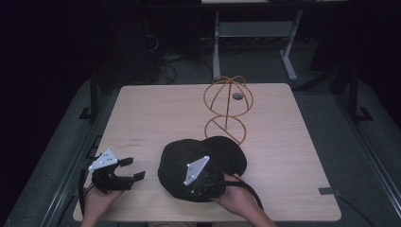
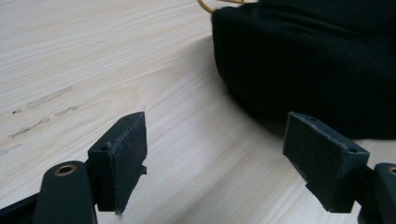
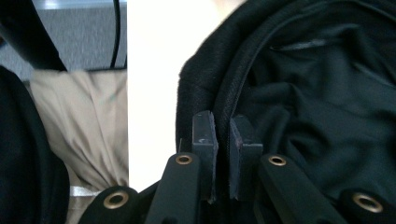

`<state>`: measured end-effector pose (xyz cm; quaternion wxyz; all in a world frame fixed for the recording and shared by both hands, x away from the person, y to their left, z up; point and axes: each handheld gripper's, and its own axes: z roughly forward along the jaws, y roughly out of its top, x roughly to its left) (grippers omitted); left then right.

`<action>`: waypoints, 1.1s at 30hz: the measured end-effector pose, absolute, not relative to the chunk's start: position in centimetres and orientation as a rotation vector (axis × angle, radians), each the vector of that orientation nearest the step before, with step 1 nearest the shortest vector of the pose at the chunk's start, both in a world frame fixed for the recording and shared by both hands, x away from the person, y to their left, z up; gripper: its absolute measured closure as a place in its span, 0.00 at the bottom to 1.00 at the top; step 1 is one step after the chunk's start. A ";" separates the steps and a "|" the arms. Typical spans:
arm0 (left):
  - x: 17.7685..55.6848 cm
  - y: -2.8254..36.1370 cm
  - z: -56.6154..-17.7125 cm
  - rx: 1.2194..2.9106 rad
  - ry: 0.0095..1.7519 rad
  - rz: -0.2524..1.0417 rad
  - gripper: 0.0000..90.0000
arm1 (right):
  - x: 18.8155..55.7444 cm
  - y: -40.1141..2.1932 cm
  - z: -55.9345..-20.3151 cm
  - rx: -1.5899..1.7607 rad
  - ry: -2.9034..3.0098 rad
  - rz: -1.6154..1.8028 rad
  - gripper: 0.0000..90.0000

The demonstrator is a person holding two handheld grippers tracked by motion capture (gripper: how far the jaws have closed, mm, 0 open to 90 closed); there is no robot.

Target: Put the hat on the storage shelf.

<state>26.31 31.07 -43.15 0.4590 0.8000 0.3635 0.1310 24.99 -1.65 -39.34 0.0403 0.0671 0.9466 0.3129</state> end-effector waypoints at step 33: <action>26.8 23.6 -39.4 1.900 0.571 0.249 0.34 | 26.5 -6.0 -30.4 0.302 2.759 1.293 0.91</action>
